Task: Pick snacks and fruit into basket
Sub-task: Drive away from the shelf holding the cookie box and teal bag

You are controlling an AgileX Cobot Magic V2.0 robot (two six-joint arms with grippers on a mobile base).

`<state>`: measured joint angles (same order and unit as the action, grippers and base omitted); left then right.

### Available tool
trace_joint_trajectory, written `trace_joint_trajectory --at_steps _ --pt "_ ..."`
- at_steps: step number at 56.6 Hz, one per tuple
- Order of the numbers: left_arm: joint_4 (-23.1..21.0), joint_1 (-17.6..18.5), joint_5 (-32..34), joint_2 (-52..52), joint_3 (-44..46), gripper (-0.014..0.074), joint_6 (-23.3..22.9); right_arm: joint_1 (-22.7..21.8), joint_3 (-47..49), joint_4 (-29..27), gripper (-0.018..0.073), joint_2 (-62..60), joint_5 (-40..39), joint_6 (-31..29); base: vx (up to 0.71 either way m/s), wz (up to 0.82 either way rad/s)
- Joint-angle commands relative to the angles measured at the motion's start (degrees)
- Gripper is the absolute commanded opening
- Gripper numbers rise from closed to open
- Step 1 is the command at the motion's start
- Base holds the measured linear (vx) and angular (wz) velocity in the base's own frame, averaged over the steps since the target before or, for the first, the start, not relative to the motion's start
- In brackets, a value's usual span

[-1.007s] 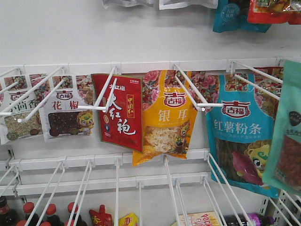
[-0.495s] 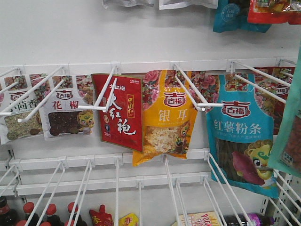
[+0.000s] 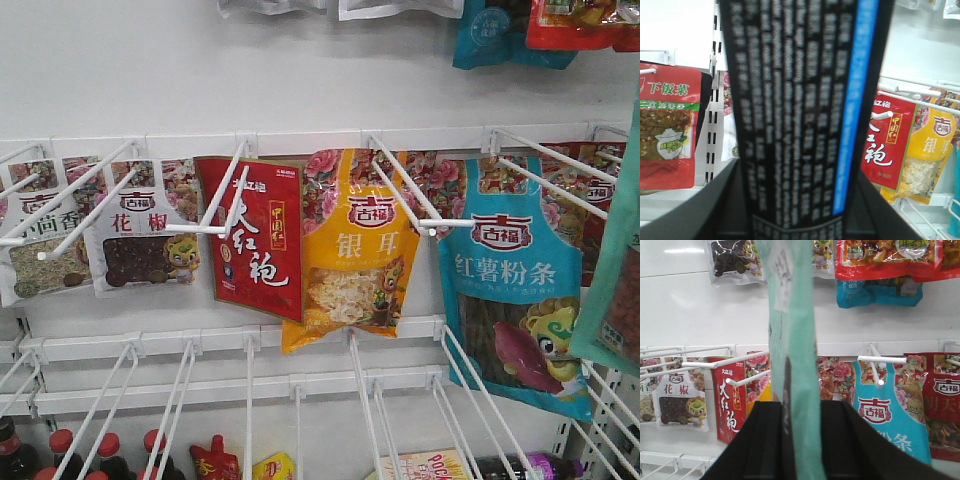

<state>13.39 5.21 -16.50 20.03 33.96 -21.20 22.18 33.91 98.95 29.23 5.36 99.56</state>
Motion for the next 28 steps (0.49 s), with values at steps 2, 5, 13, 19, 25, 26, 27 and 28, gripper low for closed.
trace_joint_trajectory --at_steps 2,5,13,19,25,26,27,28 --pt "0.5 0.0 5.8 0.7 1.9 0.0003 0.0 -0.2 2.1 3.2 -0.0009 0.1 1.1 -0.9 0.0 0.0" --pt "0.5 0.0 5.8 0.7 1.9 0.0003 0.0 -0.2 2.1 3.2 -0.0009 0.1 1.1 -0.9 0.0 0.0" --pt "0.5 0.0 5.8 0.7 1.9 0.0003 0.0 -0.2 2.1 3.2 -0.0009 0.1 1.1 -0.9 0.0 0.0" --pt "0.5 0.0 5.8 0.7 1.9 0.0003 0.0 -0.2 2.1 3.2 -0.0009 0.1 1.1 -0.9 0.0 0.01" --pt "0.5 0.0 5.8 0.7 1.9 0.0003 0.0 -0.2 2.1 3.2 -0.0009 0.1 1.1 -0.9 -0.02 0.02" --pt "0.5 0.0 5.8 0.7 1.9 0.0003 0.0 -0.2 2.1 3.2 -0.0009 0.1 1.1 -0.9 -0.03 0.04" --pt "0.5 0.0 5.8 0.7 1.9 0.0003 0.0 -0.2 2.1 3.2 -0.0009 0.1 1.1 -0.9 -0.03 0.05" --pt "0.5 0.0 5.8 0.7 1.9 0.0003 0.0 -0.2 2.1 3.2 -0.0009 0.1 1.1 -0.9 -0.04 0.05"
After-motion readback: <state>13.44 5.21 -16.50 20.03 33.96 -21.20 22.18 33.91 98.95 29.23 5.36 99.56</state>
